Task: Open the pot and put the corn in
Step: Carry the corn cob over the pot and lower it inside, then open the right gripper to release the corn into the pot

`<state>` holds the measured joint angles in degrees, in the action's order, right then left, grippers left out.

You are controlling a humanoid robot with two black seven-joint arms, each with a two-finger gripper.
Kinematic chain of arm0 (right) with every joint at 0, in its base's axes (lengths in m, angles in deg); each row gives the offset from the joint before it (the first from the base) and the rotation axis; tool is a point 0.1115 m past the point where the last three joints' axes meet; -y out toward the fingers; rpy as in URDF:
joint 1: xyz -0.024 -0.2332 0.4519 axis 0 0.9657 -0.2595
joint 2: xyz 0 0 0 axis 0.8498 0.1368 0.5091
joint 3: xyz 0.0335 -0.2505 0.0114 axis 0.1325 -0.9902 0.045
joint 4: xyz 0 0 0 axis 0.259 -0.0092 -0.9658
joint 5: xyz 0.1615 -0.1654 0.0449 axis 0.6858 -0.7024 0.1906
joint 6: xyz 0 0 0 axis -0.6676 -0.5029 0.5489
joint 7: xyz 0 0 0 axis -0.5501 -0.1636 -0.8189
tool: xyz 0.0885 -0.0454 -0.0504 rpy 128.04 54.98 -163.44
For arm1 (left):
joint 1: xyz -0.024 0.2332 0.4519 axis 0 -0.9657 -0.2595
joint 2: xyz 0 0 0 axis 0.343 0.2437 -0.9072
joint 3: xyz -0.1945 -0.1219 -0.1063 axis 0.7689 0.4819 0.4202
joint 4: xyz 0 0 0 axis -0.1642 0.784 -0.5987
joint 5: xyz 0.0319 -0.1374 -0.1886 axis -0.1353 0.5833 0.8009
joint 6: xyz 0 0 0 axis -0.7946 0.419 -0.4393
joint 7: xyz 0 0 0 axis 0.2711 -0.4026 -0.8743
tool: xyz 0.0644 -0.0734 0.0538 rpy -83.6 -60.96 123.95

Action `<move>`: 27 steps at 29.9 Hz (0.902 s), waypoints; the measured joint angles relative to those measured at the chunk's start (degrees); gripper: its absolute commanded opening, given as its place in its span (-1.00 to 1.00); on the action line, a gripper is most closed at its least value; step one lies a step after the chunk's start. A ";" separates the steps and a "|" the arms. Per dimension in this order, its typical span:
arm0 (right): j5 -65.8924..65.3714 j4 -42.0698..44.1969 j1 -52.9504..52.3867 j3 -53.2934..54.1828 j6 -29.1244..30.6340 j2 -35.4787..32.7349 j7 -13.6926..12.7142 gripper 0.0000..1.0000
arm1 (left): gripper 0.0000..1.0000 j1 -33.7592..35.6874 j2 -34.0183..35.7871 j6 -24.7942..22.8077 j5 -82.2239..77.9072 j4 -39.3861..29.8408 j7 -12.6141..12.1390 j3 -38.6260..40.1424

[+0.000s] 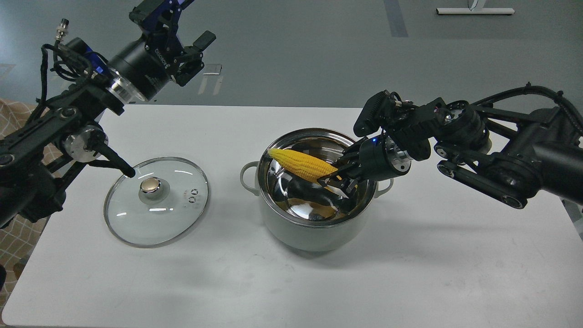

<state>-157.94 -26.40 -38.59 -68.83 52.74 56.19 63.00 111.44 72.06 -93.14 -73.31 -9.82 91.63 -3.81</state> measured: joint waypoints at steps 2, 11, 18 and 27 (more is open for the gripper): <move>0.00 0.15 0.00 -0.03 0.00 0.05 0.00 -0.12 | 0.81 -0.01 -0.05 0.00 -0.01 0.00 0.00 0.00; 0.01 0.24 0.24 -0.06 0.00 0.06 0.00 0.21 | 0.81 -0.01 -0.08 0.00 -0.01 0.00 0.00 0.00; 0.17 0.07 0.24 -0.02 0.00 -0.24 -0.02 0.55 | 0.81 -0.01 -0.01 0.00 -0.01 0.00 0.00 0.00; 0.34 -0.14 0.11 0.54 0.00 -1.04 -0.02 0.68 | 0.81 -0.01 0.00 -0.06 -0.01 0.00 0.00 0.01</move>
<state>-157.59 -26.53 -38.48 -68.28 52.74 55.15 62.98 111.44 72.06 -93.21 -73.32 -9.81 91.63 -3.80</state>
